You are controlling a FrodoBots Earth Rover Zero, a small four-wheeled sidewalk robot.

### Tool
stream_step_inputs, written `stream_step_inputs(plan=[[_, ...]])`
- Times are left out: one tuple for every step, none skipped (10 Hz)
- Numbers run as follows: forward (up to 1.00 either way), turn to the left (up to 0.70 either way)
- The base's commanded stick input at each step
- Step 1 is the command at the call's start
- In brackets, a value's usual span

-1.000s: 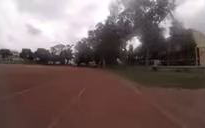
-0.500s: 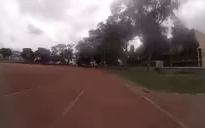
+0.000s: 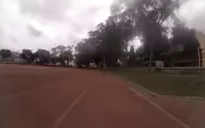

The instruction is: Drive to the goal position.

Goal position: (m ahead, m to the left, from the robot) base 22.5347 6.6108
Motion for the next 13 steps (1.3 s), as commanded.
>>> stream_step_inputs(plan=[[0.85,0.0],[0.85,0.0],[0.85,0.0],[0.85,0.0],[0.85,0.0],[0.85,0.0],[0.85,0.0],[0.85,0.0],[0.85,0.0],[0.85,0.0],[0.85,0.0],[0.85,0.0],[0.85,0.0]])
